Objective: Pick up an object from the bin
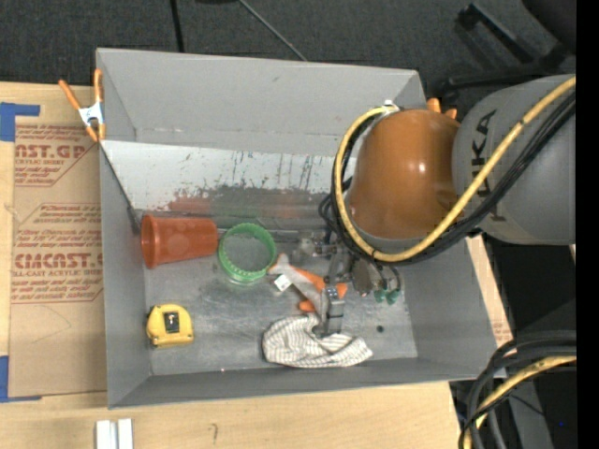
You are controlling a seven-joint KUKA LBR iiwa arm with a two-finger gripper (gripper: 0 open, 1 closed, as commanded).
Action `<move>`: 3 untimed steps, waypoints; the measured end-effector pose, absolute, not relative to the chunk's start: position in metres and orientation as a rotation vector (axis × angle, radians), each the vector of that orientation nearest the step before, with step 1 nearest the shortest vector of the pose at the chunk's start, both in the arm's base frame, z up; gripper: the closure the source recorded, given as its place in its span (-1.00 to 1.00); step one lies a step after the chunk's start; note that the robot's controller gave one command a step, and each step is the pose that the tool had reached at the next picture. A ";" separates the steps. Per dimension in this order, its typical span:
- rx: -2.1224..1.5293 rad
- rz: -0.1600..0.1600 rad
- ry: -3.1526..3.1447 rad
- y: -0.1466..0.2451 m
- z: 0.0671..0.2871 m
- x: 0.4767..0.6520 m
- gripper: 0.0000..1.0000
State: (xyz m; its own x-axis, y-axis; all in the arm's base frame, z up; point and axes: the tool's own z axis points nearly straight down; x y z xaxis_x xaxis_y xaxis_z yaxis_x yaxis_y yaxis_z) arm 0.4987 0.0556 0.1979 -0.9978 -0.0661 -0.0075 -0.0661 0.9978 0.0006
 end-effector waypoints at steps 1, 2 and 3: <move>0.054 0.001 3.140 0.048 0.154 0.502 -1.00; 0.238 0.001 3.134 0.052 0.135 0.500 -1.00; 0.158 0.000 3.136 0.053 0.129 0.501 -1.00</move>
Offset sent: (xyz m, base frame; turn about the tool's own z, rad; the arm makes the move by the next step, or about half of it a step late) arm 0.0012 -0.0007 -0.0805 0.0305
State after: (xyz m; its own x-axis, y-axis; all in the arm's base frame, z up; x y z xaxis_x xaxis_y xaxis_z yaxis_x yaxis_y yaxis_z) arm 0.5013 0.0530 0.1293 -0.9949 0.1005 -0.0018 0.1005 0.9949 0.0003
